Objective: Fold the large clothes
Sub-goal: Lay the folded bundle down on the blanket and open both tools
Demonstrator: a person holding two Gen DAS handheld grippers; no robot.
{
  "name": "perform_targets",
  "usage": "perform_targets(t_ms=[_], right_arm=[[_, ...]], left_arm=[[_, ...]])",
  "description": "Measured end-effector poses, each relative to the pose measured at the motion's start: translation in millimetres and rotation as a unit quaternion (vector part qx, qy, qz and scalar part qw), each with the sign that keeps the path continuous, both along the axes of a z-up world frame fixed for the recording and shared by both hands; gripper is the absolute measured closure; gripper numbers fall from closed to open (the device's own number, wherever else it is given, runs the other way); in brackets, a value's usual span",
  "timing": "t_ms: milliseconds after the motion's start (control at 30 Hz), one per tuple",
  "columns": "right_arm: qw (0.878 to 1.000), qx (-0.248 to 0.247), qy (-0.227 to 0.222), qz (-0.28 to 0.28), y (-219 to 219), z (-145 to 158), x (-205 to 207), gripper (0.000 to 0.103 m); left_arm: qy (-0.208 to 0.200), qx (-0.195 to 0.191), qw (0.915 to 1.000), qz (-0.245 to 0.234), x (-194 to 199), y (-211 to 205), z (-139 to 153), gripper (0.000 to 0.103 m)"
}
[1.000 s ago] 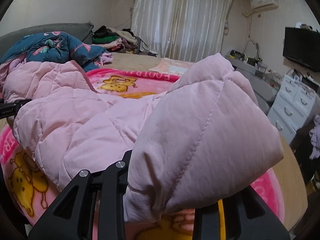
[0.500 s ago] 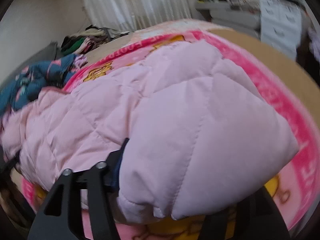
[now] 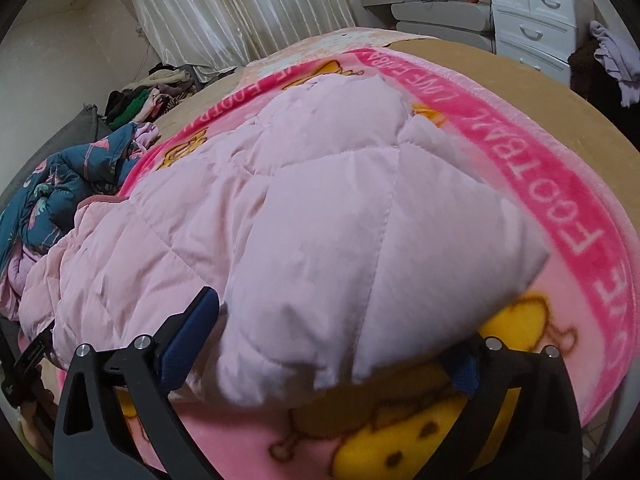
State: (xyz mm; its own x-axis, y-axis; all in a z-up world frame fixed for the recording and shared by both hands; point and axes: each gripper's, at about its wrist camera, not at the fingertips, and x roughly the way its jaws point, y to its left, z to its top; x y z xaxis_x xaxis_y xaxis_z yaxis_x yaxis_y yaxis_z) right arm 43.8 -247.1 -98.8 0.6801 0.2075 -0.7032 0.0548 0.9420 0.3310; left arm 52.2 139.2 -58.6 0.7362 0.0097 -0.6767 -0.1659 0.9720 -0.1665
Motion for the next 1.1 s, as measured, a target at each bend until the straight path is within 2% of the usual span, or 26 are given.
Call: perform_targets(t_ms=[433,533,633,833,967,1100], right_arm=[[0.999,-0.036,-0.023,-0.004,-4,12,-34,0.004],[0.997,-0.055,-0.041,-0.018,-12,21,-47,0.004],[0.995,-0.068,-0.057,-0.034,-20,27,-60,0.004],[0.985,-0.11,-0.118,-0.058,-25,51,-98,0.004],[0.977,-0.128,-0.159,-0.055,-22,69,-123,0.004],[0.97,-0.134,-0.199,-0.028,-8,92,-150,0.004]], left_arm=[[0.002,-0.012,0.9999,0.012,-43,19,11,0.009],[0.001,0.008,0.9996,0.027,-57,27,18,0.009],[-0.005,0.003,0.9988,0.049,-73,40,23,0.009],[-0.042,0.014,0.9956,0.082,-108,56,46,0.009],[-0.074,0.023,0.9932,0.087,-128,51,66,0.009],[-0.09,0.03,0.993,0.071,-141,39,81,0.009]])
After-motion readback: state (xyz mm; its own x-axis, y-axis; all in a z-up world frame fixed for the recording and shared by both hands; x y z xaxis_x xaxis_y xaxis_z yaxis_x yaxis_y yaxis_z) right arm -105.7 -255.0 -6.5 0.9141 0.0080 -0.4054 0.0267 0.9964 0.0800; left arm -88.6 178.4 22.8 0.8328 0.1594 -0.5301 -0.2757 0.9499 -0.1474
